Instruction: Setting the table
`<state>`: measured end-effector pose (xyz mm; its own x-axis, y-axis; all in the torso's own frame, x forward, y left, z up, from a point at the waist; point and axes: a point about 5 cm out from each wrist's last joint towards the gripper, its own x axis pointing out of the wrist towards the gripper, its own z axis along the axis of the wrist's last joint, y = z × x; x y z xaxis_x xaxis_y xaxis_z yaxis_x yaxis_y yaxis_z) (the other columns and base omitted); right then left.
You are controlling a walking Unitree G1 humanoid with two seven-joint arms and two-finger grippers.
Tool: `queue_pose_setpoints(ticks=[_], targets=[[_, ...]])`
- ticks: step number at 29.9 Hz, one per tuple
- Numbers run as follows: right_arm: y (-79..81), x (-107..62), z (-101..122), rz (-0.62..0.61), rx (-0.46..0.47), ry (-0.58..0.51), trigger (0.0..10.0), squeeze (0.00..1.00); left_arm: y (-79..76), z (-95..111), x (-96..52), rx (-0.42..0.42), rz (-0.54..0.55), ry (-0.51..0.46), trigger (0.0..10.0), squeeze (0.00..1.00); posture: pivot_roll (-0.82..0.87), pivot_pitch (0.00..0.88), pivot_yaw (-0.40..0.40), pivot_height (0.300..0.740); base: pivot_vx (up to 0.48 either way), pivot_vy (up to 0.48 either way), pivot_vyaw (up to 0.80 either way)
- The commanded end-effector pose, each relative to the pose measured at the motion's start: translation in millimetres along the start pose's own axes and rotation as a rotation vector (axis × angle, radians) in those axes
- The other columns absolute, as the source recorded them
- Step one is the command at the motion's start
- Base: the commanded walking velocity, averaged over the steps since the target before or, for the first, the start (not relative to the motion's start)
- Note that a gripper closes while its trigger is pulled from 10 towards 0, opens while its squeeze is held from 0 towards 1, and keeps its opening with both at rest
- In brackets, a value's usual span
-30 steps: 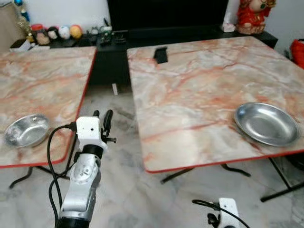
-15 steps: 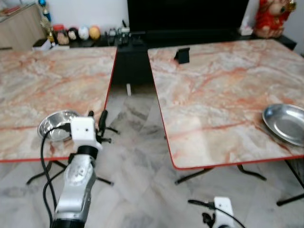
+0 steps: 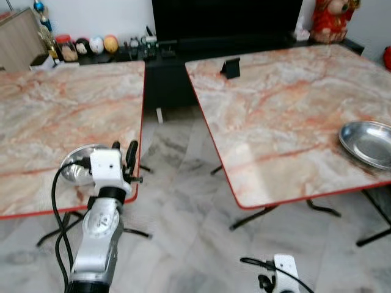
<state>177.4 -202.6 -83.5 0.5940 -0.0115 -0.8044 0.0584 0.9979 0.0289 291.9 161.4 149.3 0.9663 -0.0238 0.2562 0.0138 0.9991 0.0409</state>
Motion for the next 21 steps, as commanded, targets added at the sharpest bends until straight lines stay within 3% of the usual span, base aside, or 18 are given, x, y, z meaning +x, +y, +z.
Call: queue_pose_setpoints(ticks=[1, 21], targets=[[3.2, 0.6, 0.8, 0.006, 0.004, -0.003, 10.0, 0.0, 4.9, 2.1, 0.9, 0.025, 0.011, -0.007, 10.0, 0.0, -0.05, 0.0, 0.047, 0.74, 0.0, 0.277, 0.0], [3.7, 1.0, 2.1, 0.007, 0.005, -0.006, 10.0, 0.0, 6.6, 2.6, 2.0, 0.029, 0.017, -0.008, 10.0, 0.0, -0.05, 0.0, 0.048, 0.74, 0.0, 0.28, 0.0]])
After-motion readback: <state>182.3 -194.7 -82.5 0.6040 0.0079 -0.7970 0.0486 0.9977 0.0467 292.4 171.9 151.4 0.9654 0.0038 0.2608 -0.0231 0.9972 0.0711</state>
